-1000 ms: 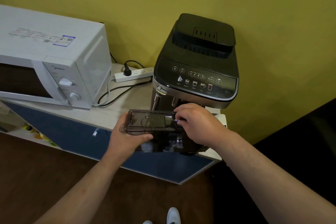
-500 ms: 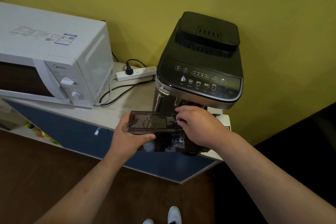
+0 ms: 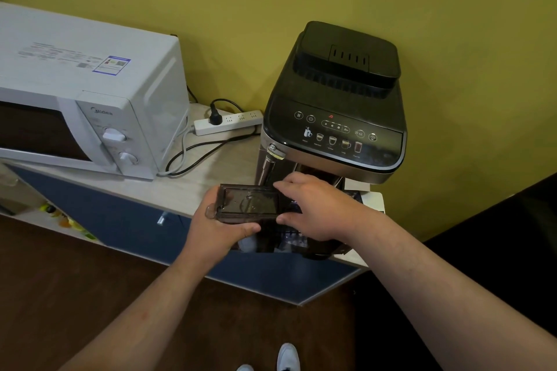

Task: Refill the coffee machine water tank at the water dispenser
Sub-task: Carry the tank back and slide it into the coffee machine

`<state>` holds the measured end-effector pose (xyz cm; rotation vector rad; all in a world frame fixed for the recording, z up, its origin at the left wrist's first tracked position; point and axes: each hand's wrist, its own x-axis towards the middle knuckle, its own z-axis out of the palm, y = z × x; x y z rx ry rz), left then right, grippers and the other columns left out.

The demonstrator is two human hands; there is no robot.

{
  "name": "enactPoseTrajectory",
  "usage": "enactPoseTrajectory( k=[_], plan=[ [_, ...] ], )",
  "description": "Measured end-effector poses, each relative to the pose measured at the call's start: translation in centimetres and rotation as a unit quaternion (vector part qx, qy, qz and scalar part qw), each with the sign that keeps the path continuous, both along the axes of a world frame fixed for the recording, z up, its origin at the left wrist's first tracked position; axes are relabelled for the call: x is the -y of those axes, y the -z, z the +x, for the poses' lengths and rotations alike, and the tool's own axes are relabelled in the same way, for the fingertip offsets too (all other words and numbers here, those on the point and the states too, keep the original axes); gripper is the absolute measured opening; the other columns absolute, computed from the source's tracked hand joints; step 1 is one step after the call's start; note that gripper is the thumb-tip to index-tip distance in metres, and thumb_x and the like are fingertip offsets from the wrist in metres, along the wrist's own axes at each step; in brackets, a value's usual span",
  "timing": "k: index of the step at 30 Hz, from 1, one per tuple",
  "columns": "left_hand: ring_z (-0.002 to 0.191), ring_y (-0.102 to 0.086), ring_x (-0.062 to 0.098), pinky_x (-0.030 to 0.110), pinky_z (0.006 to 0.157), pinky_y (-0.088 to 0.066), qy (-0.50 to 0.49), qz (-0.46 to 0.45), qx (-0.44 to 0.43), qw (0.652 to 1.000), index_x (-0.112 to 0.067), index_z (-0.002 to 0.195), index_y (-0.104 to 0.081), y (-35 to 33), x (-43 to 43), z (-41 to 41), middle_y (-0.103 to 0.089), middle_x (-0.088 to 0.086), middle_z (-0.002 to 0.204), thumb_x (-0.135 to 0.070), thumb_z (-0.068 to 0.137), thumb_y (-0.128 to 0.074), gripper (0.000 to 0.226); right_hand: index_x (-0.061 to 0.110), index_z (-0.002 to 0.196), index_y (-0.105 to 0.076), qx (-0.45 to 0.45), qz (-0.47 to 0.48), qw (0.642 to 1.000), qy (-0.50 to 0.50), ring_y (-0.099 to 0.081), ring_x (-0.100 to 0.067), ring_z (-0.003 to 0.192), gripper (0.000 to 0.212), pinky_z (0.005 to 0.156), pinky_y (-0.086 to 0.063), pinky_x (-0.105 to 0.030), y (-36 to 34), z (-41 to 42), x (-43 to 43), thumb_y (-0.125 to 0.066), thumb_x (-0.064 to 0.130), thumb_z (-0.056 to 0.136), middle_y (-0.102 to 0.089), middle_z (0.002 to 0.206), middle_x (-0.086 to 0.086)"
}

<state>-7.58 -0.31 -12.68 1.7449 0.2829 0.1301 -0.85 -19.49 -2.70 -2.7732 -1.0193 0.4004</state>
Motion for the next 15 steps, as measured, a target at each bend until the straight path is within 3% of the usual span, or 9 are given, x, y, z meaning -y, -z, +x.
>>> enactPoseTrajectory(
  k=[3, 7, 10, 12, 15],
  plan=[
    [0.101, -0.067, 0.003, 0.045, 0.092, -0.057, 0.005, -0.003, -0.002, 1.000, -0.029, 0.115, -0.057, 0.0, -0.1, 0.1, -0.069, -0.006, 0.108, -0.015, 0.054, -0.095, 0.072, 0.024, 0.143, -0.035, 0.001, 0.001, 1.000, -0.002, -0.041, -0.017, 0.128, 0.065, 0.105, -0.038, -0.036, 0.0, 0.1, -0.1, -0.060, 0.044, 0.087, -0.044, 0.139, 0.005],
    [0.106, -0.066, 0.009, 0.047, 0.092, -0.056, 0.006, -0.005, -0.005, 1.000, -0.030, 0.117, -0.057, -0.1, -0.2, 0.1, -0.069, -0.006, 0.111, -0.039, 0.044, -0.090, 0.081, 0.023, 0.145, -0.033, 0.023, 0.013, 1.000, 0.015, -0.037, -0.015, 0.133, 0.071, 0.109, -0.034, -0.034, 0.3, -0.2, 0.7, -0.059, 0.052, 0.085, -0.041, 0.145, 0.005],
    [0.107, -0.064, 0.007, 0.042, 0.092, -0.056, 0.015, 0.011, -0.008, 1.000, -0.031, 0.119, -0.055, -0.2, -0.3, -0.1, -0.067, -0.008, 0.112, -0.042, 0.045, -0.088, 0.081, 0.022, 0.144, -0.034, 0.056, 0.033, 0.997, 0.047, -0.035, -0.014, 0.135, 0.069, 0.112, -0.029, -0.032, 0.8, -1.2, 2.8, -0.058, 0.051, 0.086, -0.040, 0.147, 0.006],
    [0.105, -0.063, 0.004, 0.037, 0.090, -0.056, 0.022, 0.022, -0.009, 0.999, -0.030, 0.120, -0.054, -0.2, -0.3, -0.2, -0.066, -0.009, 0.112, -0.038, 0.049, -0.090, 0.079, 0.024, 0.144, -0.035, 0.074, 0.038, 0.994, 0.069, -0.030, -0.012, 0.138, 0.063, 0.115, -0.022, -0.033, 1.1, -2.1, 4.8, -0.056, 0.047, 0.089, -0.037, 0.150, 0.008],
    [0.098, -0.066, 0.001, 0.038, 0.089, -0.056, 0.007, 0.011, -0.015, 1.000, -0.033, 0.114, -0.055, -0.1, -0.2, -0.2, -0.067, -0.006, 0.108, -0.011, 0.056, -0.094, 0.072, 0.023, 0.140, -0.042, 0.097, 0.046, 0.987, 0.120, -0.031, -0.012, 0.136, 0.055, 0.117, -0.019, -0.036, 1.6, -2.7, 8.1, -0.055, 0.043, 0.091, -0.041, 0.147, 0.007]
  ],
)
